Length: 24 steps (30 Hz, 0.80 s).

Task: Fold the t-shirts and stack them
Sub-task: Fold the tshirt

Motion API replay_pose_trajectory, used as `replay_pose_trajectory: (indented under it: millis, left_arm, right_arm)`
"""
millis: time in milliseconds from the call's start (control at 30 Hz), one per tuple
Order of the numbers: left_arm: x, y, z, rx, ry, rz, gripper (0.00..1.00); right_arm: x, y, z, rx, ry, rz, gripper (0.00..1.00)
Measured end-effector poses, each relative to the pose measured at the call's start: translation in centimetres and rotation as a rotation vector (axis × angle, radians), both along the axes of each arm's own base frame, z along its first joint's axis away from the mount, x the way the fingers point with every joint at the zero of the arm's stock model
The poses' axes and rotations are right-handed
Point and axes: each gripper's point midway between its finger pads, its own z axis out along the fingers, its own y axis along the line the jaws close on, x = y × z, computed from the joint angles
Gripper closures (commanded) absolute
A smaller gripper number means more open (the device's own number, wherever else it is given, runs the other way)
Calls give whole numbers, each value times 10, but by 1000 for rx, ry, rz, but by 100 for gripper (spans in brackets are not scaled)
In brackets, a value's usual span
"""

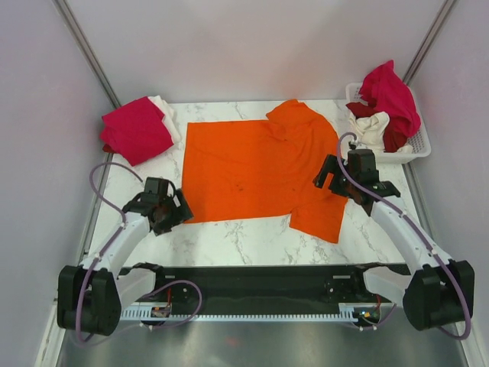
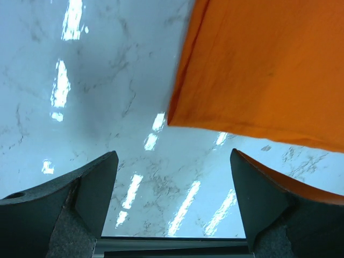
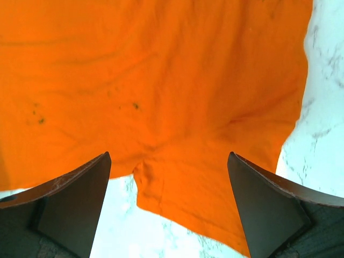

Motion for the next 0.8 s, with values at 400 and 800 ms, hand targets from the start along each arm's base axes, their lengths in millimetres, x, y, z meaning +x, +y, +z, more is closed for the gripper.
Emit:
replay_pose_trajectory:
  millis: [400,800]
  left_arm:
    - [-24,-8,-14,-83,-5,54,40]
    - [2,-18,-28,-167,-48,147,51]
  right_arm:
    - [-22,8,18,42,-58,59,2]
    - [-22,7,4,20,-18,73,2]
